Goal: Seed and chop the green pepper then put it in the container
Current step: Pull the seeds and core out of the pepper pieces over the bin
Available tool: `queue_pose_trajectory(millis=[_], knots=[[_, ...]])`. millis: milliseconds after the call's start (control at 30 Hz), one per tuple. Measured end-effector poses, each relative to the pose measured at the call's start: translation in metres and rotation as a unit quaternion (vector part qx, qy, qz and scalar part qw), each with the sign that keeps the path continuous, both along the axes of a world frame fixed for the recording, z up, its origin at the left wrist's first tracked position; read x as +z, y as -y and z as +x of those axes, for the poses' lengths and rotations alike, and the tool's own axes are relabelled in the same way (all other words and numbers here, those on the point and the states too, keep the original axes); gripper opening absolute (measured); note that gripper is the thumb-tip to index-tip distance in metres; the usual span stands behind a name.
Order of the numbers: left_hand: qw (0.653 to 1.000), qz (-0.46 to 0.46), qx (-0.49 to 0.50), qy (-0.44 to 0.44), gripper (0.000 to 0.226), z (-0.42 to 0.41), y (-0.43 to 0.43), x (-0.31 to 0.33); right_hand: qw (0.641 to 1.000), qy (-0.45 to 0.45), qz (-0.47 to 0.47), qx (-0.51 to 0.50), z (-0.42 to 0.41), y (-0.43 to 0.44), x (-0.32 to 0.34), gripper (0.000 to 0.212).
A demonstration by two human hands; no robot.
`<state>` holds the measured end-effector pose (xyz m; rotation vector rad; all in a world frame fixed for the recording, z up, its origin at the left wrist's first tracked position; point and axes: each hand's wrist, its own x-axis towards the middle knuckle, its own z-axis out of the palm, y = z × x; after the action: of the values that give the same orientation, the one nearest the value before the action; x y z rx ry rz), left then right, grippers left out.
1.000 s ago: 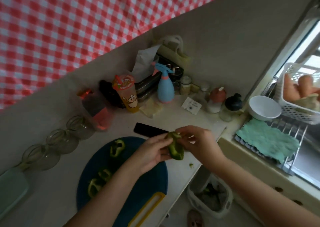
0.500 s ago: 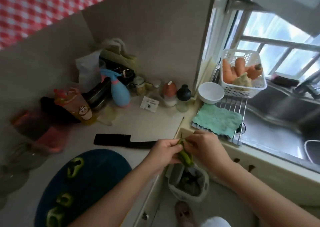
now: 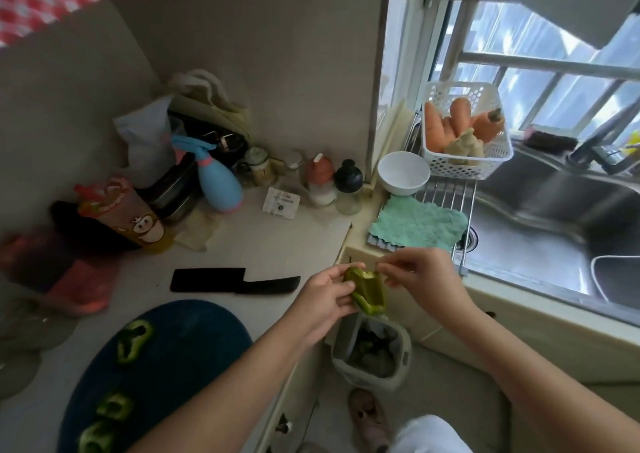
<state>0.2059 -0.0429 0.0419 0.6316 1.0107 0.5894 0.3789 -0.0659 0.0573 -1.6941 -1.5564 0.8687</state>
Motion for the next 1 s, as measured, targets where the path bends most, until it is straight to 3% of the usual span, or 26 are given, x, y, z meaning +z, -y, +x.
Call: queue_pose_trajectory(millis=[100,233,400,567,767,1000], knots=[[0.998,-0.021,0.033,0.047,0.031,0.0,-0.004,-0.001,0.998,0.003,-0.058,-0.007,0.003,0.0,-0.004,0.01],[0.996,-0.018,0.053,0.072,0.031,0.004,-0.003,-0.003,0.978,-0.01,-0.21,0.018,-0.006,-0.002,-0.007,0.025],[0.998,0.02,0.048,0.045,0.031,0.012,0.0,-0.007,0.937,-0.109,-0.331,0.002,-0.009,-0.009,-0.01,0.03],[0.997,0.045,0.049,0.034,0.032,0.013,0.002,-0.011,0.922,-0.17,-0.347,-0.023,-0.006,-0.011,-0.011,0.022],[0.996,0.077,0.046,-0.01,0.031,0.008,0.004,-0.012,0.932,-0.134,-0.335,-0.002,-0.01,-0.01,-0.014,0.018],[0.991,0.101,0.056,-0.062,0.031,0.014,0.004,-0.012,0.918,-0.164,-0.361,-0.001,-0.007,-0.015,-0.013,0.016]])
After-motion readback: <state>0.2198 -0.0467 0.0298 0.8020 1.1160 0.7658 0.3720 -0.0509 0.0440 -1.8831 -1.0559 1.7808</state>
